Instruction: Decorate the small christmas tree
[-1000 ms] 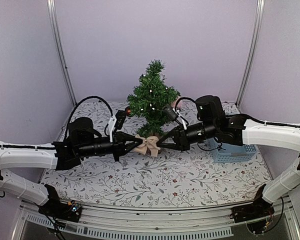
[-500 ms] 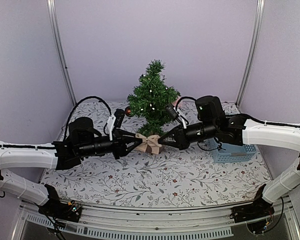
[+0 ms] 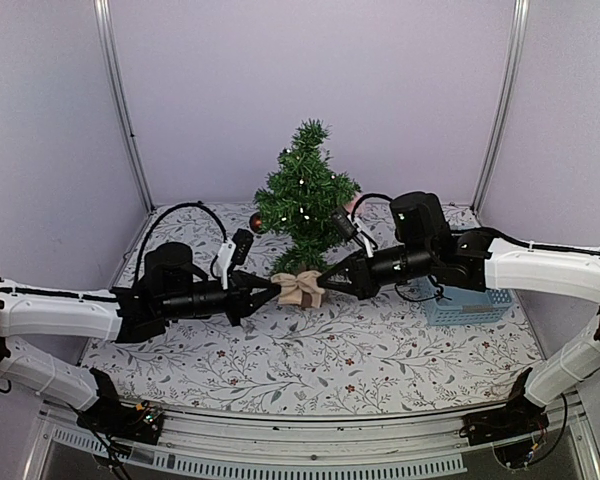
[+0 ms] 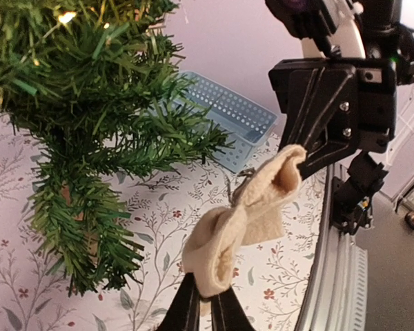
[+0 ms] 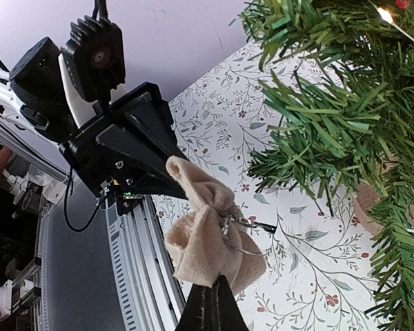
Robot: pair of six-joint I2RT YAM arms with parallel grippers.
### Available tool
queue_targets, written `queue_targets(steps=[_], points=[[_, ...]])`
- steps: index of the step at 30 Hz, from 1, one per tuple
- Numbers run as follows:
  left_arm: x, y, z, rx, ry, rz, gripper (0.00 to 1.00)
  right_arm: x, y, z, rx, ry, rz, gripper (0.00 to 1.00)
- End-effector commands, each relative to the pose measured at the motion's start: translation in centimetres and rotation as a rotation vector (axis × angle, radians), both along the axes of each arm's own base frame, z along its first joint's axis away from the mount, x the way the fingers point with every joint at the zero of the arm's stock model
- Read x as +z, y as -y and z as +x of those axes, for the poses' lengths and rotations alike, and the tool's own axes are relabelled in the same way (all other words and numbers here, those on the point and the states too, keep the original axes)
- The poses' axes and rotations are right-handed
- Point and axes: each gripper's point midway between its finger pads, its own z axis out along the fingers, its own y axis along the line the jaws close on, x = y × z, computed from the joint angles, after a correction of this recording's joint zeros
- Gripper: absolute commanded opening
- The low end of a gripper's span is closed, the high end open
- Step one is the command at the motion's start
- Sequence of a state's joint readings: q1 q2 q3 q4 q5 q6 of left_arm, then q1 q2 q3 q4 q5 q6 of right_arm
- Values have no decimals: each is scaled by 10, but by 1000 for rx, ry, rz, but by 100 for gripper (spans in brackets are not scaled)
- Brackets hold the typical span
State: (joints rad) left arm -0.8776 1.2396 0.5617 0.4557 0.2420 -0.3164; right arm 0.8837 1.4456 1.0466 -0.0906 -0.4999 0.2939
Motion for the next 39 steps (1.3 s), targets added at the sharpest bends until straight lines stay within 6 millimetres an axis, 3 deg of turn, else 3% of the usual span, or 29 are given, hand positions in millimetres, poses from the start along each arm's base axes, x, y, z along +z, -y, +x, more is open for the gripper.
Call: queue_targets(steps=[1,8,15,22,32,39], points=[[13,4,6,-12,36,-32,0,3,-1,6,-34,8,-18,0],[21,19,23,15,-6,-19,0,-10,1,28,-139,-11,-116,0],[5,28,36,46,-86,29,0,-25,14,42,-256,-42,-204,0],[-18,23,43,103,-141,88,0,-43,17,52,-300,-61,-292,0],[-20,15,64,219,-146,136,0,-44,13,76,-401,-76,-319,0],[-3,17,71,246,-128,95,0,-29,9,88,-445,-60,-291,0]])
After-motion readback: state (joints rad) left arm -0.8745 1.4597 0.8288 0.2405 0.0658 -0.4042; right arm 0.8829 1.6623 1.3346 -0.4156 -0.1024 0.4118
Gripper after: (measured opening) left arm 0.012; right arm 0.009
